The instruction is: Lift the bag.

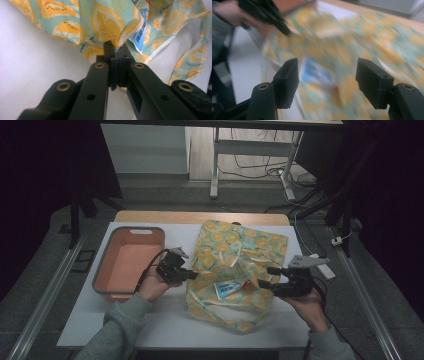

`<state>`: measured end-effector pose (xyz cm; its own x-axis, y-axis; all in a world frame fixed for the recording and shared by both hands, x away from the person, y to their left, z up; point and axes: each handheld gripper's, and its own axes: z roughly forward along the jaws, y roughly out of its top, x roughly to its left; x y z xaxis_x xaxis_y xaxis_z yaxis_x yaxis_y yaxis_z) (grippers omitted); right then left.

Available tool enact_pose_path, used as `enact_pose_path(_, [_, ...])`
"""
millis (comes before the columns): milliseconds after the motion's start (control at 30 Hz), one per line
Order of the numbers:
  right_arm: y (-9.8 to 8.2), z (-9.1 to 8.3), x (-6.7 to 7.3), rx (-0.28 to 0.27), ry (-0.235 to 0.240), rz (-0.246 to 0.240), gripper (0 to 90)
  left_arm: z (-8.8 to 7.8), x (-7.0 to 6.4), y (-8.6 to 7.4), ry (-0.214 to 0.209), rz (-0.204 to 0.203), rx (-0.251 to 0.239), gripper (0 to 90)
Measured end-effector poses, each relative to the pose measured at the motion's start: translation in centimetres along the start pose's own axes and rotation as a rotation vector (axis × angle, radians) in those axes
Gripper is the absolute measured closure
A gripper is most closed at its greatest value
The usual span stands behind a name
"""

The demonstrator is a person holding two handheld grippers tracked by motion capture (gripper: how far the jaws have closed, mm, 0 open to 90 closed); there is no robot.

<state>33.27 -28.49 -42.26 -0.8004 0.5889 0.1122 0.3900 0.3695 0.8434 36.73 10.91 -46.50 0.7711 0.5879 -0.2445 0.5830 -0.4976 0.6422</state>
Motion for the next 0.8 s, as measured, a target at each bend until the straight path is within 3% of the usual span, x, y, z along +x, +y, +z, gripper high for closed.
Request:
enact_pose_path(67, [-1.7, -0.9, -0.5, 0.018, -0.049, 0.041, 35.8, -0.1, 0.0, 0.0, -0.002, 0.000, -0.005, 88.3])
enact_pose_path(167, [-3.6, -1.1, -1.0, 0.040, -0.082, 0.085, 36.1, -0.2, 0.1, -0.1, -0.007, -0.006, -0.012, 88.2])
enact_pose_path(400, [-5.7, 1.8, -1.6, 0.172, -0.109, 0.095, 36.9, -0.4, 0.3, -0.2, -0.011, -0.014, -0.017, 88.2])
enact_pose_path(533, [-6.4, 2.7, -1.8, 0.225, -0.119, 0.082, 54.8, -0.5, 0.3, -0.3, -0.009, -0.019, -0.018, 88.2])
enact_pose_path(600, [-6.4, 2.8, -1.9, 0.221, -0.099, 0.081, 68.9, -0.5, 0.3, -0.4, -0.008, -0.022, -0.021, 88.2])
enact_pose_path(667, [-6.2, 2.8, -1.8, 0.213, -0.109, 0.072, 82.8, -0.7, 0.3, -0.4, -0.006, -0.025, -0.026, 88.2])
enact_pose_path(800, [-5.3, 2.0, -1.3, 0.165, -0.132, 0.039, 87.7, -1.4, 0.3, -0.5, -0.008, -0.033, -0.054, 88.2])
